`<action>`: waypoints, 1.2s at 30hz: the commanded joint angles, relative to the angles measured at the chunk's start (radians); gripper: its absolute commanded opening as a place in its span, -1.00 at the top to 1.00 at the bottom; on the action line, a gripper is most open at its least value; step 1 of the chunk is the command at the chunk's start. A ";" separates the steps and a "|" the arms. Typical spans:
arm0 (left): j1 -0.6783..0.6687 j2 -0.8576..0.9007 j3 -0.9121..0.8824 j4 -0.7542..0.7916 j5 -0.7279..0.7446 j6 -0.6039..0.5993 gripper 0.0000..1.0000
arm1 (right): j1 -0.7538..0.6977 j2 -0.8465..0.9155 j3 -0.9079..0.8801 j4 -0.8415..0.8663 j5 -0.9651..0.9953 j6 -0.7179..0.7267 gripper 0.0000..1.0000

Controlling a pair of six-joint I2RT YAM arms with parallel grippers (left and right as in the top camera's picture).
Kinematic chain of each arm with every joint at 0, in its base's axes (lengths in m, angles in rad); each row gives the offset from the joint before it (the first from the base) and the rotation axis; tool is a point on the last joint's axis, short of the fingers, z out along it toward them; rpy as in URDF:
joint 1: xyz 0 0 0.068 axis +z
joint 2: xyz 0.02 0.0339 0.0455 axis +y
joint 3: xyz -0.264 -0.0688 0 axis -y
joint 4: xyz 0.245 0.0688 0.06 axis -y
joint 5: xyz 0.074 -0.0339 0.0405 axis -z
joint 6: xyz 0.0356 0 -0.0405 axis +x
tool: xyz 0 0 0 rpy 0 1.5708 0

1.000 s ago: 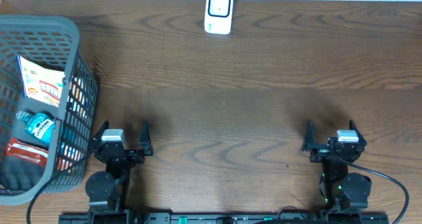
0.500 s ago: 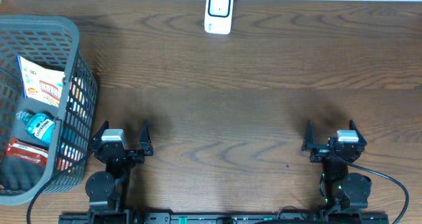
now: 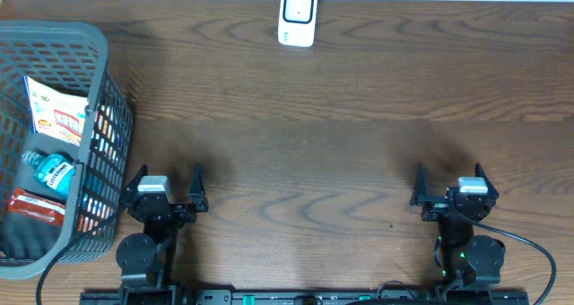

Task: Scan the item barcode

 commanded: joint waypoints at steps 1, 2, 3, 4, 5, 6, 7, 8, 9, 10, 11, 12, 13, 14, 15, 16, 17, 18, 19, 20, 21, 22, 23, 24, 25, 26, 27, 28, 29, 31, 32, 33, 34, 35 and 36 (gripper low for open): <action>0.004 0.004 -0.029 -0.013 -0.009 -0.001 -0.96 | 0.002 -0.005 -0.001 -0.004 -0.005 -0.013 -0.99; 0.004 0.004 -0.029 -0.013 -0.009 -0.001 -0.95 | 0.002 -0.005 -0.001 -0.004 -0.005 -0.013 -0.99; 0.004 0.004 -0.029 -0.013 -0.009 -0.001 -0.96 | 0.002 -0.005 -0.001 -0.004 -0.005 -0.013 -0.98; 0.004 0.004 -0.029 -0.013 -0.009 -0.001 -0.96 | 0.002 -0.005 -0.001 -0.004 -0.005 -0.013 -0.99; 0.004 0.004 -0.029 -0.013 -0.009 -0.002 -0.96 | 0.002 -0.005 -0.001 -0.004 -0.005 -0.013 -0.99; 0.004 0.004 -0.029 -0.013 -0.009 -0.001 -0.96 | 0.002 -0.005 -0.001 -0.004 -0.005 -0.013 -0.99; 0.004 0.004 -0.029 -0.013 -0.009 -0.001 -0.96 | 0.002 -0.005 -0.001 -0.004 -0.005 -0.013 -0.99; 0.004 0.004 -0.029 -0.013 -0.009 -0.001 -0.96 | 0.002 -0.005 -0.001 -0.004 -0.005 -0.013 -0.99; 0.004 0.004 -0.029 -0.013 -0.009 -0.001 -0.96 | 0.002 -0.005 -0.001 -0.004 -0.005 -0.013 -0.99; 0.004 0.004 -0.029 -0.013 -0.009 -0.001 -0.96 | 0.002 -0.005 -0.001 -0.004 -0.005 -0.013 -0.99; 0.004 0.004 -0.029 -0.013 -0.009 -0.001 -0.96 | 0.002 -0.005 -0.001 -0.004 -0.005 -0.013 -0.99; 0.004 0.004 -0.029 -0.012 -0.009 -0.001 -0.96 | 0.002 -0.005 -0.001 -0.004 -0.005 -0.013 -0.99; 0.005 0.004 -0.029 -0.011 -0.009 -0.001 -0.95 | 0.002 -0.005 -0.001 -0.004 -0.005 -0.013 -0.99; 0.004 0.004 -0.029 -0.011 -0.009 -0.001 -0.96 | 0.002 -0.005 -0.001 -0.004 -0.005 -0.013 -0.99; 0.004 0.004 -0.029 -0.011 -0.008 -0.002 -0.96 | 0.002 -0.005 -0.001 -0.004 -0.005 -0.013 -0.99; 0.004 0.004 -0.029 -0.012 -0.008 -0.002 -0.96 | 0.002 -0.005 -0.001 -0.004 -0.005 -0.013 -0.99; 0.004 0.004 -0.029 -0.011 -0.008 -0.002 -0.96 | 0.002 -0.005 -0.001 -0.004 -0.005 -0.013 -0.98; 0.004 0.004 -0.029 -0.011 -0.008 -0.002 -0.95 | 0.002 -0.005 -0.001 -0.004 -0.005 -0.013 -0.98; 0.004 0.004 -0.029 -0.011 -0.008 -0.002 -0.96 | 0.002 -0.005 -0.001 -0.004 -0.005 -0.013 -0.99; 0.004 0.004 -0.028 -0.011 -0.008 -0.007 -0.96 | 0.002 -0.005 -0.001 -0.004 -0.005 -0.013 -0.99; 0.004 0.004 -0.026 -0.012 -0.008 -0.018 -0.96 | 0.002 -0.005 -0.001 -0.004 -0.005 -0.013 -0.99; 0.004 0.004 -0.022 -0.013 -0.008 -0.033 -0.96 | 0.002 -0.005 -0.001 -0.004 -0.005 -0.013 -0.99; 0.004 0.004 -0.014 -0.017 -0.007 -0.048 -0.96 | 0.002 -0.005 -0.001 -0.004 -0.005 -0.013 -0.99; 0.004 0.004 -0.004 -0.019 0.000 -0.060 -0.96 | 0.002 -0.005 -0.001 -0.004 -0.005 -0.013 -0.99; 0.004 0.004 0.006 -0.019 0.003 -0.066 -0.96 | 0.002 -0.005 -0.001 -0.004 -0.005 -0.013 -0.99; 0.004 0.004 0.014 -0.019 0.003 -0.069 -0.95 | 0.002 -0.005 -0.001 -0.004 -0.005 -0.013 -0.98; 0.004 0.004 0.026 -0.019 0.003 -0.069 -0.96 | 0.002 -0.005 -0.001 -0.004 -0.005 -0.013 -0.99; 0.004 0.004 0.040 -0.023 0.003 -0.069 -0.96 | 0.002 -0.005 -0.001 -0.004 -0.005 -0.013 -0.99; 0.004 0.004 0.058 -0.036 0.003 -0.069 -0.96 | 0.002 -0.005 -0.001 -0.004 -0.005 -0.013 -0.99; 0.004 0.004 0.111 -0.101 0.004 -0.069 -0.96 | 0.002 -0.005 -0.001 -0.004 -0.005 -0.013 -0.99; 0.004 0.004 0.129 -0.122 0.017 -0.069 -0.96 | 0.002 -0.005 -0.001 -0.004 -0.005 -0.013 -0.99; 0.004 0.004 0.150 -0.146 0.039 -0.069 -0.96 | 0.002 -0.005 -0.001 -0.004 -0.005 -0.013 -0.98; 0.004 0.004 0.169 -0.164 0.066 -0.069 -0.96 | 0.002 -0.005 -0.001 -0.004 -0.005 -0.013 -0.99; 0.004 0.004 0.187 -0.178 0.087 -0.069 -0.96 | 0.002 -0.005 -0.001 -0.004 -0.005 -0.013 -0.98; 0.004 0.005 0.202 -0.190 0.106 -0.069 -0.96 | 0.002 -0.005 -0.001 -0.004 -0.005 -0.013 -0.99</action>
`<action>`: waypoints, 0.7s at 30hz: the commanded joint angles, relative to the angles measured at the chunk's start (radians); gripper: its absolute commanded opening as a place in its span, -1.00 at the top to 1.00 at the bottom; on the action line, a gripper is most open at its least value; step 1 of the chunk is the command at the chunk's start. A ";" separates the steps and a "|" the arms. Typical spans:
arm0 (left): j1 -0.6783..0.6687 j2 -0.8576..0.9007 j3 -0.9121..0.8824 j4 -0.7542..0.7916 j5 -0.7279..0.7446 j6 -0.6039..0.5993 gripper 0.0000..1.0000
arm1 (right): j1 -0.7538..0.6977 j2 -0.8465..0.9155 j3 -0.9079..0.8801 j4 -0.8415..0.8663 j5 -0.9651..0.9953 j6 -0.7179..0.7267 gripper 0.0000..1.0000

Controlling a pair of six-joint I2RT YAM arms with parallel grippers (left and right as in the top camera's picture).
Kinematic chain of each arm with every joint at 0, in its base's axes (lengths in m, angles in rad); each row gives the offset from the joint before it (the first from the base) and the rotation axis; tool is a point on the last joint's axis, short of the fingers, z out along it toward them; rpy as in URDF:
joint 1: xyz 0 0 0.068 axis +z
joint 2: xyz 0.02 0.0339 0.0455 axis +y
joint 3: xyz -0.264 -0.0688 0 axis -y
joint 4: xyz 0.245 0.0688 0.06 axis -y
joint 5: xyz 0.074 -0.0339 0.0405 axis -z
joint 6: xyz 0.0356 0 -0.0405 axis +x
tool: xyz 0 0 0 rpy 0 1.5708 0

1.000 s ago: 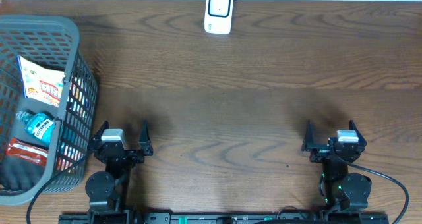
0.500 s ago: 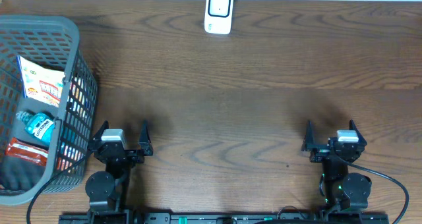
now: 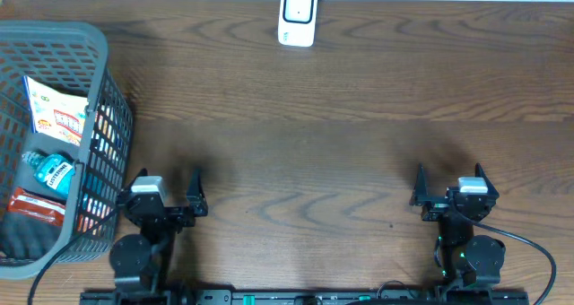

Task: Scan the item barcode

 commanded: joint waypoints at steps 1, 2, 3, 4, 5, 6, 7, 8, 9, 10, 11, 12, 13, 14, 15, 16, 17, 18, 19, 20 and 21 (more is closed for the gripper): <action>0.004 0.000 0.101 -0.042 0.090 -0.010 -0.96 | 0.002 -0.005 -0.001 -0.004 -0.005 -0.013 -0.98; 0.004 0.000 0.126 -0.057 0.095 -0.014 -0.96 | 0.002 -0.005 -0.001 -0.004 -0.005 -0.013 -0.98; 0.004 0.000 0.143 -0.067 0.095 -0.022 -0.96 | 0.002 -0.005 -0.001 -0.004 -0.005 -0.013 -0.98; 0.004 0.001 0.172 -0.079 0.095 -0.033 -0.96 | 0.002 -0.005 -0.001 -0.004 -0.005 -0.013 -0.99; 0.004 0.001 0.193 -0.085 0.096 -0.036 -0.96 | 0.002 -0.005 -0.001 -0.004 -0.005 -0.013 -0.99; 0.004 0.002 0.213 -0.090 0.099 -0.036 -0.96 | 0.002 -0.005 -0.001 -0.004 -0.005 -0.013 -0.99; 0.004 0.003 0.232 -0.095 0.103 -0.039 -0.96 | 0.002 -0.005 -0.001 -0.004 -0.005 -0.013 -0.99; 0.004 0.008 0.257 -0.100 0.103 -0.057 -0.95 | 0.002 -0.005 -0.001 -0.004 -0.005 -0.013 -0.99; 0.004 0.014 0.274 -0.100 0.103 -0.069 -0.96 | 0.002 -0.005 -0.001 -0.004 -0.005 -0.013 -0.99; 0.004 0.024 0.297 -0.100 0.106 -0.090 -0.96 | 0.002 -0.005 -0.001 -0.004 -0.005 -0.013 -0.99; 0.004 0.034 0.315 -0.100 0.113 -0.097 -0.96 | 0.002 -0.005 -0.001 -0.004 -0.005 -0.013 -0.99; 0.004 0.052 0.341 -0.100 0.134 -0.099 -0.96 | 0.002 -0.005 -0.001 -0.004 -0.005 -0.013 -0.99; 0.004 0.061 0.352 -0.100 0.142 -0.100 -0.96 | 0.002 -0.005 -0.001 -0.004 -0.005 -0.013 -0.99; 0.004 0.089 0.381 -0.101 0.159 -0.100 -0.96 | 0.002 -0.005 -0.001 -0.004 -0.005 -0.013 -0.99; 0.004 0.111 0.402 -0.108 0.159 -0.105 -0.96 | 0.002 -0.005 -0.001 -0.004 -0.005 -0.013 -0.99; 0.004 0.149 0.438 -0.124 0.159 -0.106 -0.96 | 0.002 -0.005 -0.001 -0.004 -0.005 -0.013 -0.99; 0.004 0.172 0.459 -0.133 0.159 -0.106 -0.96 | 0.002 -0.005 -0.001 -0.004 -0.005 -0.013 -0.99; 0.004 0.211 0.491 -0.145 0.159 -0.105 -0.96 | 0.002 -0.005 -0.001 -0.004 -0.005 -0.013 -0.98; 0.004 0.242 0.514 -0.149 0.159 -0.105 -0.96 | 0.002 -0.005 -0.001 -0.004 -0.005 -0.013 -0.99; 0.004 0.273 0.537 -0.149 0.159 -0.105 -0.96 | 0.002 -0.005 -0.001 -0.004 -0.005 -0.013 -0.98; 0.004 0.319 0.570 -0.149 0.159 -0.102 -0.96 | 0.002 -0.005 -0.001 -0.004 -0.005 -0.013 -0.99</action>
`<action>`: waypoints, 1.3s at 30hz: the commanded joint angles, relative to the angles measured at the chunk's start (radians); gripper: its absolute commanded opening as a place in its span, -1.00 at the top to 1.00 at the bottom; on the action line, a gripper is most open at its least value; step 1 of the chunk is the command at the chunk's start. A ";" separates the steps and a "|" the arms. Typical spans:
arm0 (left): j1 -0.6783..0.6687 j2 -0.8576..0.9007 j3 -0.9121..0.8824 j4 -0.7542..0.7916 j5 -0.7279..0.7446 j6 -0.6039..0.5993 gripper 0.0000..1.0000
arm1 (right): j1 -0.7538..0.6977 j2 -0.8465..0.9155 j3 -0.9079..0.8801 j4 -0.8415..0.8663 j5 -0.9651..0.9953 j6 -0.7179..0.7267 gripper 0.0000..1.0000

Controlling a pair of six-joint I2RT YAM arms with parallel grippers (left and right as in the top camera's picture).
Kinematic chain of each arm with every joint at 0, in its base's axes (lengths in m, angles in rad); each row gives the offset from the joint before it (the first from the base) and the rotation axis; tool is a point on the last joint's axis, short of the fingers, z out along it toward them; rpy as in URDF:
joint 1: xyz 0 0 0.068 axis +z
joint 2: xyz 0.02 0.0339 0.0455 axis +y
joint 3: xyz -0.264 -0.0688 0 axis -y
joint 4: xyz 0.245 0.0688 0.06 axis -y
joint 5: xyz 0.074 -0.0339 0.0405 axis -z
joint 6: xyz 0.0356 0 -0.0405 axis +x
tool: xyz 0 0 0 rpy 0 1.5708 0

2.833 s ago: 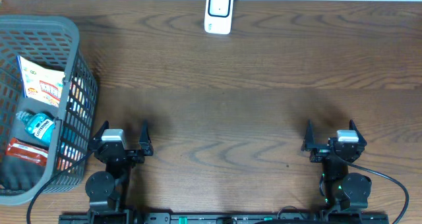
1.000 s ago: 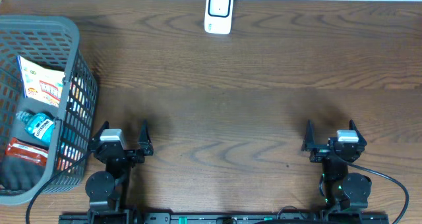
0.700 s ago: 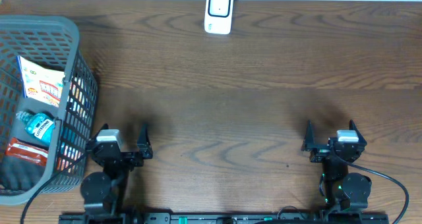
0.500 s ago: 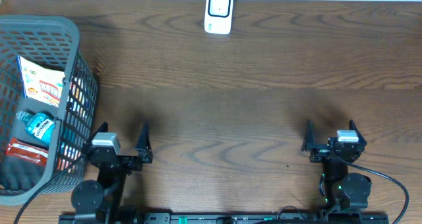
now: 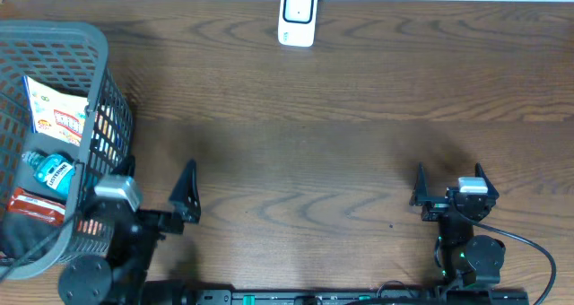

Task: Scan the item barcode
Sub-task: 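Reach the left gripper into the basket and grasp the Listerine bottle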

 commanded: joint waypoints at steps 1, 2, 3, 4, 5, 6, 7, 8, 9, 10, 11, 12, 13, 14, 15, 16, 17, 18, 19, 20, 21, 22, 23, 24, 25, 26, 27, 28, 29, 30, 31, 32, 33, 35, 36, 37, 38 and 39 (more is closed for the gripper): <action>0.004 0.132 0.115 -0.001 0.019 -0.008 -0.96 | 0.002 -0.005 -0.001 -0.004 -0.005 -0.013 -0.98; 0.005 0.169 0.144 -0.004 0.016 -0.005 -0.96 | 0.002 -0.005 -0.001 -0.004 -0.005 -0.013 -0.99; 0.005 0.214 0.185 -0.014 0.002 -0.005 -0.96 | 0.002 -0.005 -0.001 -0.004 -0.005 -0.013 -0.98; 0.005 0.262 0.237 -0.037 -0.036 -0.005 -0.96 | 0.002 -0.005 -0.001 -0.004 -0.005 -0.013 -0.99; 0.005 0.292 0.271 -0.054 -0.062 -0.005 -0.96 | 0.002 -0.005 -0.001 -0.004 -0.005 -0.013 -0.99; 0.005 0.365 0.360 -0.104 -0.141 0.003 -0.96 | 0.002 -0.005 -0.001 -0.004 -0.005 -0.013 -0.99; 0.005 0.403 0.409 -0.127 -0.177 0.019 -0.96 | 0.002 -0.005 -0.001 -0.004 -0.005 -0.013 -0.99; 0.005 0.463 0.491 -0.166 -0.225 0.049 -0.96 | 0.002 -0.005 -0.001 -0.004 -0.005 -0.013 -0.99; 0.005 0.529 0.584 -0.217 -0.265 0.077 -0.96 | 0.002 -0.005 -0.001 -0.004 -0.005 -0.013 -0.98; 0.005 0.582 0.663 -0.261 -0.277 0.103 -0.96 | 0.002 -0.005 -0.001 -0.004 -0.005 -0.013 -0.98; 0.004 0.645 0.751 -0.318 -0.276 0.125 -0.96 | 0.002 -0.005 -0.001 -0.004 -0.005 -0.013 -0.99; 0.004 0.673 0.781 -0.352 -0.262 0.123 -0.96 | 0.002 -0.005 -0.001 -0.004 -0.005 -0.013 -0.99; 0.004 0.695 0.799 -0.386 -0.242 0.123 -0.96 | 0.002 -0.005 -0.001 -0.004 -0.005 -0.013 -0.99; 0.004 0.718 0.800 -0.415 -0.240 0.124 -0.96 | 0.002 -0.005 -0.001 -0.004 -0.005 -0.013 -0.99; 0.004 0.736 0.795 -0.431 -0.239 0.124 -0.96 | 0.002 -0.005 -0.001 -0.004 -0.005 -0.013 -0.99; 0.005 0.760 0.795 -0.433 -0.249 0.143 -0.96 | 0.002 -0.005 -0.001 -0.004 -0.005 -0.013 -0.99; 0.005 0.779 0.795 -0.420 -0.301 0.150 -0.96 | 0.002 -0.005 -0.001 -0.004 -0.005 -0.013 -0.99; 0.006 0.794 0.795 -0.401 -0.369 0.138 -0.96 | 0.002 -0.005 -0.001 -0.004 -0.005 -0.013 -0.99; 0.010 0.808 0.795 -0.376 -0.454 0.083 -0.96 | 0.002 -0.005 -0.001 -0.004 -0.005 -0.013 -0.99; 0.029 0.834 0.798 -0.342 -0.592 -0.037 -0.96 | 0.002 -0.005 -0.001 -0.004 -0.005 -0.013 -0.99; 0.056 0.856 0.799 -0.319 -0.665 -0.117 -0.96 | 0.002 -0.005 -0.001 -0.004 -0.005 -0.013 -0.99; 0.077 0.871 0.799 -0.309 -0.686 -0.151 -0.96 | 0.002 -0.005 -0.001 -0.004 -0.005 -0.013 -0.99; 0.127 0.903 0.799 -0.303 -0.692 -0.214 -0.96 | 0.002 -0.005 -0.001 -0.004 -0.005 -0.013 -0.99; 0.187 0.943 0.799 -0.314 -0.692 -0.304 -0.96 | 0.002 -0.005 -0.001 -0.004 -0.005 -0.013 -0.99; 0.261 0.998 0.799 -0.325 -0.692 -0.395 -0.96 | 0.002 -0.005 -0.001 -0.004 -0.005 -0.013 -0.99; 0.307 1.034 0.799 -0.327 -0.689 -0.440 -0.96 | 0.002 -0.005 -0.001 -0.004 -0.005 -0.013 -0.98; 0.343 1.064 0.799 -0.330 -0.676 -0.468 -0.96 | 0.002 -0.005 -0.001 -0.004 -0.005 -0.013 -0.99; 0.401 1.112 0.799 -0.331 -0.619 -0.476 -0.96 | 0.002 -0.005 -0.001 -0.004 -0.005 -0.013 -0.99; 0.457 1.160 0.798 -0.344 -0.566 -0.475 -0.96 | 0.002 -0.005 -0.001 -0.004 -0.005 -0.013 -0.99; 0.487 1.186 0.798 -0.357 -0.537 -0.473 -0.96 | 0.002 -0.005 -0.001 -0.004 -0.005 -0.013 -0.99; 0.520 1.217 0.797 -0.374 -0.517 -0.473 -0.97 | 0.002 -0.005 -0.001 -0.004 -0.005 -0.013 -0.99; 0.547 1.247 0.795 -0.389 -0.515 -0.473 -0.98 | 0.002 -0.005 -0.001 -0.004 -0.005 -0.013 -0.99; 0.570 1.278 0.794 -0.404 -0.515 -0.473 -0.98 | 0.002 -0.005 -0.001 -0.004 -0.005 -0.013 -0.99; 0.600 1.330 0.794 -0.433 -0.515 -0.455 -0.98 | 0.002 -0.005 -0.001 -0.004 -0.005 -0.013 -0.99; 0.615 1.367 0.793 -0.464 -0.515 -0.424 -0.99 | 0.002 -0.005 -0.001 -0.004 -0.005 -0.013 -0.98; 0.623 1.394 0.793 -0.494 -0.515 -0.389 -0.98 | 0.002 -0.005 -0.001 -0.004 -0.005 -0.013 -0.98; 0.626 1.421 0.791 -0.514 -0.498 -0.333 -0.98 | 0.002 -0.005 -0.001 -0.004 -0.005 -0.013 -0.98; 0.626 1.451 0.782 -0.517 -0.457 -0.243 -0.98 | 0.002 -0.005 -0.001 -0.004 -0.005 -0.013 -0.99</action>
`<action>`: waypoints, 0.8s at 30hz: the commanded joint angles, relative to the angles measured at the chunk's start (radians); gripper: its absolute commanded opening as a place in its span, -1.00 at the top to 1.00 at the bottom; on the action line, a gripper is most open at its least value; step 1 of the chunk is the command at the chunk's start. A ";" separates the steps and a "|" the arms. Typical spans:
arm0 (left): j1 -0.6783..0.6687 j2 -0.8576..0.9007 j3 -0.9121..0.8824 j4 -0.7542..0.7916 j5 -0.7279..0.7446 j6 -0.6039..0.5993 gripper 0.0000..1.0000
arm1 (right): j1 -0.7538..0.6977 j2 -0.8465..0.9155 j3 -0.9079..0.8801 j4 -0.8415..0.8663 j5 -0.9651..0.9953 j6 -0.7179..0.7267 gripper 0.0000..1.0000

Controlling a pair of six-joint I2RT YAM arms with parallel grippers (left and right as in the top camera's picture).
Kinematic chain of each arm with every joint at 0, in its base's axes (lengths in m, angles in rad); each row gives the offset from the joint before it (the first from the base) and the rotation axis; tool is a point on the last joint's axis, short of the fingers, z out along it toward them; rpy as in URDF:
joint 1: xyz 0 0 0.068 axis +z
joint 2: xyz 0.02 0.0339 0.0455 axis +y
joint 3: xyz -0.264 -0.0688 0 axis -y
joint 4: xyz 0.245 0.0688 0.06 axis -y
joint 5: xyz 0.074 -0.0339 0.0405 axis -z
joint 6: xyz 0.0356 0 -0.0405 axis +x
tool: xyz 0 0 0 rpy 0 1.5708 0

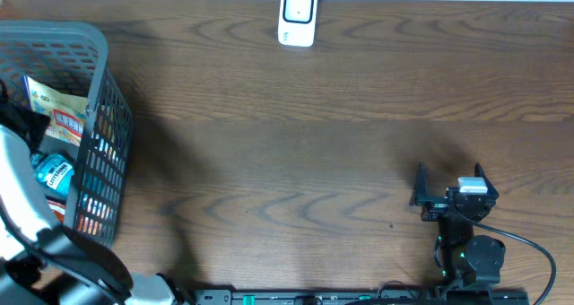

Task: Scan the item barcode
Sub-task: 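Reach the left gripper into the basket and grasp the Listerine bottle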

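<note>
The white barcode scanner (298,16) stands at the far edge of the table, in the middle. The items lie in the grey mesh basket (108,117) at the left: a colourful printed packet (61,115) and a blue bottle (52,172) show. My left arm (22,193) reaches over the basket from the near left corner. Its dark wrist end (16,118) sits over the packet at the frame's edge, with the fingers hidden. My right gripper (448,183) rests open and holds nothing at the near right.
The basket takes up the left edge, and its right wall stands between the items and the brown wooden table (296,161). A black cable (529,251) runs from the right arm's base.
My left arm has swung from beside the basket's right wall to over the basket, covering the lower items. The printed packet looks slightly shifted. The right arm is unchanged.
Both grippers first rested open at the near edge. The left one then turned a little toward the basket, stood open close to the basket's wall, and now the arm reaches inside the basket. The right arm stayed still throughout.
</note>
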 commanded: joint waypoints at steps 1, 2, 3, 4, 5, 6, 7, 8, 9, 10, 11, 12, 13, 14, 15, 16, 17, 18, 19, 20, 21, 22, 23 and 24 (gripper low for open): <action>0.005 0.074 -0.013 -0.018 0.079 0.200 -0.98 | 0.002 -0.005 -0.001 -0.003 -0.003 -0.012 -0.99; 0.005 0.094 -0.021 -0.028 0.080 0.219 -0.98 | 0.002 -0.005 -0.001 -0.003 -0.003 -0.012 -0.99; 0.005 0.112 -0.029 -0.042 0.080 0.223 -0.98 | 0.002 -0.005 -0.001 -0.003 -0.003 -0.012 -0.99; 0.006 0.136 -0.043 -0.055 0.081 0.223 -0.99 | 0.002 -0.005 -0.001 -0.003 -0.003 -0.012 -0.99; 0.006 0.153 -0.057 -0.056 0.090 0.223 -0.98 | 0.002 -0.005 -0.001 -0.003 -0.003 -0.012 -0.99; 0.005 0.166 -0.071 -0.055 0.101 0.223 -0.98 | 0.002 -0.005 -0.001 -0.003 -0.003 -0.013 -0.98; 0.005 0.177 -0.081 -0.054 0.108 0.223 -0.98 | 0.002 -0.005 -0.001 -0.003 -0.003 -0.012 -0.99; 0.005 0.191 -0.092 -0.050 0.114 0.223 -0.98 | 0.002 -0.005 -0.001 -0.003 -0.003 -0.012 -0.98; 0.005 0.204 -0.100 -0.047 0.114 0.223 -0.98 | 0.002 -0.005 -0.001 -0.003 -0.003 -0.012 -0.99; 0.005 0.220 -0.106 -0.042 0.114 0.227 -0.98 | 0.002 -0.005 -0.001 -0.003 -0.003 -0.012 -0.99; 0.005 0.232 -0.110 -0.036 0.114 0.231 -0.98 | 0.002 -0.005 -0.001 -0.003 -0.003 -0.013 -0.99; 0.005 0.244 -0.110 -0.032 0.114 0.231 -0.98 | 0.002 -0.005 -0.001 -0.003 -0.003 -0.013 -0.99; 0.005 0.262 -0.110 -0.027 0.114 0.230 -0.98 | 0.002 -0.005 -0.001 -0.003 -0.003 -0.012 -0.99; 0.005 0.273 -0.110 -0.020 0.115 0.230 -0.99 | 0.002 -0.005 -0.001 -0.003 -0.003 -0.012 -0.99; 0.005 0.282 -0.111 -0.016 0.114 0.230 -0.98 | 0.002 -0.005 -0.001 -0.003 -0.003 -0.012 -0.99; 0.005 0.297 -0.114 -0.006 0.114 0.230 -0.99 | 0.002 -0.005 -0.001 -0.003 -0.003 -0.012 -0.99; 0.006 0.307 -0.117 0.001 0.114 0.230 -0.97 | 0.002 -0.005 -0.001 -0.003 -0.003 -0.013 -0.99; 0.005 0.317 -0.121 0.010 0.114 0.230 -0.95 | 0.002 -0.005 -0.001 -0.003 -0.003 -0.013 -0.99; 0.005 0.330 -0.132 0.029 0.114 0.230 -0.90 | 0.002 -0.005 -0.001 -0.003 -0.003 -0.012 -0.98; 0.005 0.336 -0.145 0.048 0.116 0.230 -0.82 | 0.002 -0.005 -0.001 -0.003 -0.003 -0.012 -0.99; 0.005 0.343 -0.157 0.069 0.120 0.230 -0.74 | 0.002 -0.005 -0.001 -0.003 -0.003 -0.012 -0.98; 0.005 0.350 -0.172 0.090 0.130 0.230 -0.64 | 0.002 -0.005 -0.001 -0.003 -0.003 -0.013 -0.99; 0.005 0.356 -0.185 0.109 0.141 0.230 -0.54 | 0.002 -0.005 -0.001 -0.003 -0.003 -0.013 -0.99; 0.005 0.359 -0.199 0.124 0.141 0.230 -0.33 | 0.002 -0.005 -0.001 -0.003 -0.003 -0.012 -0.99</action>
